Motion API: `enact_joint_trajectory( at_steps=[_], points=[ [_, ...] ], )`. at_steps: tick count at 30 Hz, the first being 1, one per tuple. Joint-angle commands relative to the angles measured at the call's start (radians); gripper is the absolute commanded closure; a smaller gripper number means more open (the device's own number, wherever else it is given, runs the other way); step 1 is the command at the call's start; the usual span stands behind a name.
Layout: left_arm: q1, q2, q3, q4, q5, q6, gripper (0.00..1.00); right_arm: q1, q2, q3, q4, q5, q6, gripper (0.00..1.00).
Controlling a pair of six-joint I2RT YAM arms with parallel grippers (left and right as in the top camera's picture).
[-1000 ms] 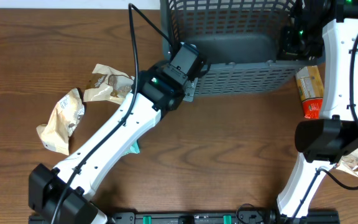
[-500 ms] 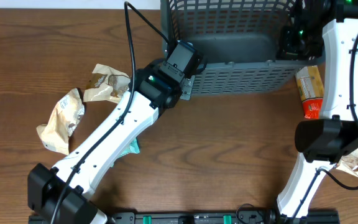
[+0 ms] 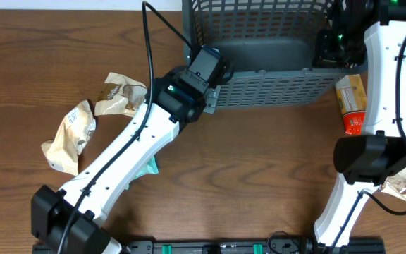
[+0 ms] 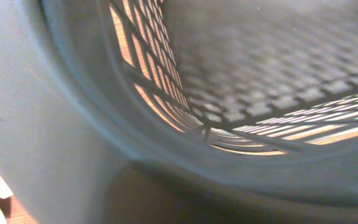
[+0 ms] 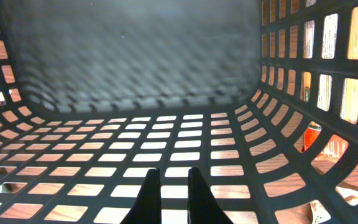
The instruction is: Pack container
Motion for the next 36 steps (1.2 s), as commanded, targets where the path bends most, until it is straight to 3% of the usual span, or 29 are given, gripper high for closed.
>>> enact_joint_trajectory(
  at_steps=[1,31,34,36],
  points=[
    [0.015,-0.003,0.007,0.000,-0.019,0.013,0.90,0.015,-0.004,-0.006,-0.005,-0.005,-0.015,0.99],
    [0.050,-0.003,0.007,0.000,-0.019,0.017,0.90,0.021,-0.004,-0.006,-0.005,-0.005,-0.016,0.99],
    [0.050,-0.003,0.007,0.000,-0.019,0.017,0.84,0.021,-0.004,-0.006,-0.005,-0.005,-0.019,0.97],
    [0.050,-0.003,0.007,-0.002,-0.019,0.017,0.74,0.021,-0.004,-0.006,0.000,-0.006,-0.023,0.87]
  ],
)
